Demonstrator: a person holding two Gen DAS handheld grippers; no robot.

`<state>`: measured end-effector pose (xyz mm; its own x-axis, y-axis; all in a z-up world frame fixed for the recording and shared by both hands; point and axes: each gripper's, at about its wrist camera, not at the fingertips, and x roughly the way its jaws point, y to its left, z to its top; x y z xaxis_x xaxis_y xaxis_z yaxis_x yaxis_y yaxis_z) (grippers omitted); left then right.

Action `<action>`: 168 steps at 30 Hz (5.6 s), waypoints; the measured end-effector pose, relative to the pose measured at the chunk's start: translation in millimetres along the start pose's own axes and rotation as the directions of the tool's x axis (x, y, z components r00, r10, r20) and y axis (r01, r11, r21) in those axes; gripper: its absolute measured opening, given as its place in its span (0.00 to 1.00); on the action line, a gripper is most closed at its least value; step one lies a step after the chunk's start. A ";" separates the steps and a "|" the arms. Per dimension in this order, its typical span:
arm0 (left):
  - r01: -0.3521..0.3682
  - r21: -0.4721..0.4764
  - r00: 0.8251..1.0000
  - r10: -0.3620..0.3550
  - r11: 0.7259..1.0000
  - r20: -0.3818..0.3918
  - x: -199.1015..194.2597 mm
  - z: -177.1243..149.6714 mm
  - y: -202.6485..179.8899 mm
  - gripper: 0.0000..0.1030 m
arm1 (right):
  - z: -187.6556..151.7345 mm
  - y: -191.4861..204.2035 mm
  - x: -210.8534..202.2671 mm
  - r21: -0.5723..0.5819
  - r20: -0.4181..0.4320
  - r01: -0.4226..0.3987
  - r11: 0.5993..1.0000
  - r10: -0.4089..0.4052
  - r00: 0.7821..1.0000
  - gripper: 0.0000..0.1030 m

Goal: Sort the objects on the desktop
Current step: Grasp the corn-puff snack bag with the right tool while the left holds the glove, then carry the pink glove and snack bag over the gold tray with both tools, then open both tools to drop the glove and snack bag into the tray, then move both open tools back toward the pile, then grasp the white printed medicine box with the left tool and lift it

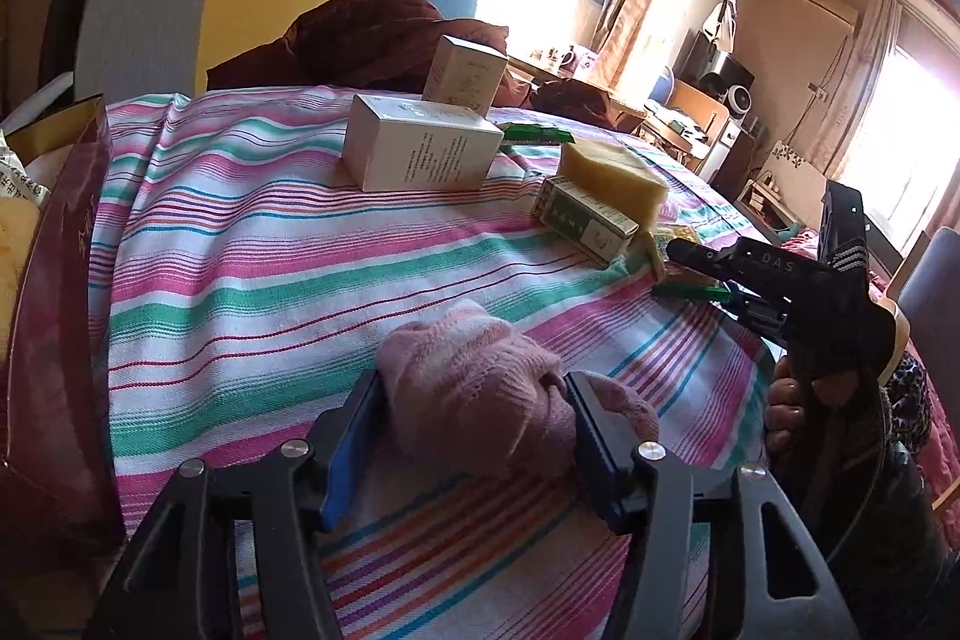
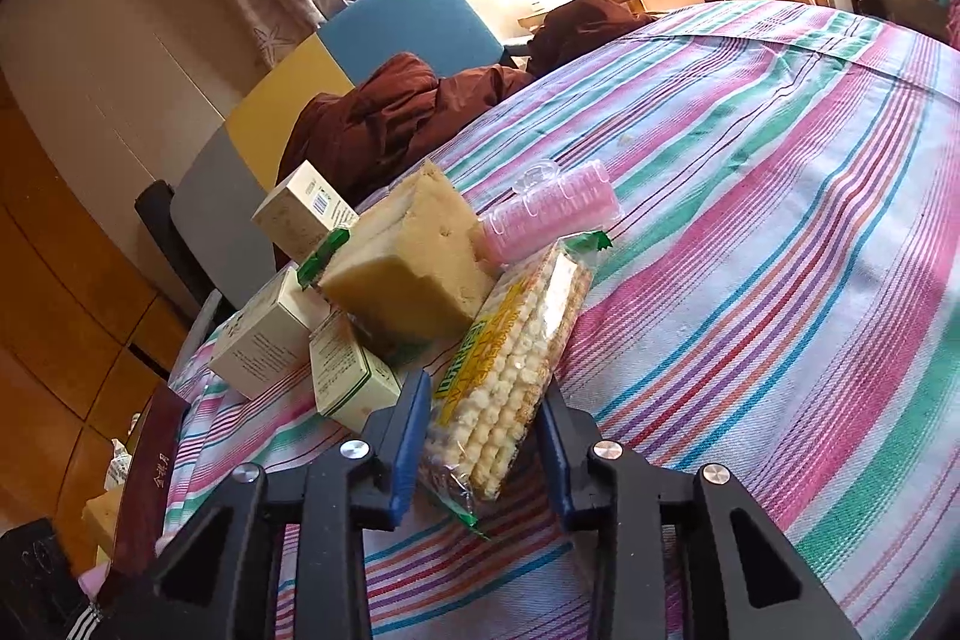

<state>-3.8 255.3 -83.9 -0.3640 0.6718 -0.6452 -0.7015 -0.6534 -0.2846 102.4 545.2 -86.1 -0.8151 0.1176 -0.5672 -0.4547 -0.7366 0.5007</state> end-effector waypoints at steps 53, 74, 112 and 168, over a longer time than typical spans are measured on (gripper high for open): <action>-0.367 -0.228 0.912 0.397 0.902 0.103 -213.4 54.6 232.0 0.53 | -64.8 355.6 17.1 -0.449 -0.386 -0.581 0.679 0.439 0.811 0.19; -0.419 -0.306 0.906 0.415 0.855 -0.082 -169.8 58.8 347.4 0.59 | -109.7 475.6 156.1 -0.476 -0.529 -0.465 0.746 0.180 0.830 0.29; -0.083 -0.027 0.996 0.082 0.996 -0.041 -99.8 89.8 77.4 0.66 | -9.3 106.3 29.3 -0.223 -0.059 0.090 0.971 -0.105 0.993 0.59; -0.103 0.430 0.910 0.260 0.897 -0.322 92.9 119.5 -6.6 0.52 | -6.8 37.5 26.4 -0.083 -0.032 -0.107 0.991 0.105 0.994 0.84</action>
<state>-106.3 363.7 -57.2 -0.3160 0.3294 -0.8897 -0.8551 -0.5052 0.1167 66.2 516.1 -86.7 -0.8463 0.0179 -0.5324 -0.3332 -0.7976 0.5028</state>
